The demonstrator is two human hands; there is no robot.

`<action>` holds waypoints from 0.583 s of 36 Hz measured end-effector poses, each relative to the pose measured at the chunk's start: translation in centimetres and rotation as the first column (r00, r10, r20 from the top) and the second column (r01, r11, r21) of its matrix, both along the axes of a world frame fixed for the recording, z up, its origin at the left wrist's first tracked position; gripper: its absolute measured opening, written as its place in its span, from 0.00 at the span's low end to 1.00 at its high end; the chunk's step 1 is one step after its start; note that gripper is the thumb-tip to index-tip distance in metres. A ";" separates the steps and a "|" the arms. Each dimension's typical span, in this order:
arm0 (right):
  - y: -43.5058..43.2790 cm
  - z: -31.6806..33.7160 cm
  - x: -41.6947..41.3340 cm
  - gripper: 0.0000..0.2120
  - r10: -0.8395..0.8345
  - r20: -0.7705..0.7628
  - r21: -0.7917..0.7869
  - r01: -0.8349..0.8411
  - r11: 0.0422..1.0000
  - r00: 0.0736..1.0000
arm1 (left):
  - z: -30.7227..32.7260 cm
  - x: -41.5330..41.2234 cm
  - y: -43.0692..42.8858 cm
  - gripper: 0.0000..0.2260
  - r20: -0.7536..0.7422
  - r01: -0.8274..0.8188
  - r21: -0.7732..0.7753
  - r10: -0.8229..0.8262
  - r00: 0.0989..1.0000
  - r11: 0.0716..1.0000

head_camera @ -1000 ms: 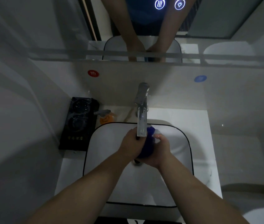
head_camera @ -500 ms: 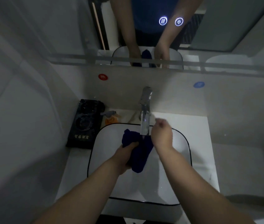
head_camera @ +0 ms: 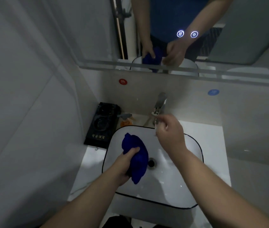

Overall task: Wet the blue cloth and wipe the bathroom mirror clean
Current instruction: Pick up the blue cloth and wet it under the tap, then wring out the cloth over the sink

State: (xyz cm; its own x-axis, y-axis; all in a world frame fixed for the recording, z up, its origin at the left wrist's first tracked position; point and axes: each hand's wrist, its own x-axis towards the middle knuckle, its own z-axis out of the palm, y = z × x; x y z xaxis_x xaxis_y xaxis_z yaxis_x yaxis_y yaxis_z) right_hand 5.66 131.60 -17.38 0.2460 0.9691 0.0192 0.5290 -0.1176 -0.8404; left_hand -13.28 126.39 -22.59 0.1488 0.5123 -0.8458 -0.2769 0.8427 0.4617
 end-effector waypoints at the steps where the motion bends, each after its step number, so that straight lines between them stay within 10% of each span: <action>1: -1.3 -0.4 -0.3 0.16 -0.024 -0.015 0.029 0.024 0.999 1.000 | 0.3 -0.1 -0.2 0.32 0.058 -0.033 -0.025 0.034 0.998 0.999; 6: -5.8 -2.8 -2.6 0.07 -0.078 -0.462 -0.345 -0.098 0.934 0.884 | 2.6 1.1 -1.3 0.28 0.233 -0.058 -0.094 0.079 0.969 0.994; 12: -5.7 -3.6 -1.9 0.25 -0.432 -0.739 -0.584 -0.172 0.793 0.517 | 3.2 3.6 -1.6 0.38 0.304 -0.012 -0.108 0.045 0.952 0.994; 21: -5.6 -2.8 -0.6 0.10 -0.287 -0.716 -0.421 -0.067 0.904 0.637 | 4.2 5.9 -0.7 0.37 0.261 0.045 -0.032 -0.035 0.965 0.998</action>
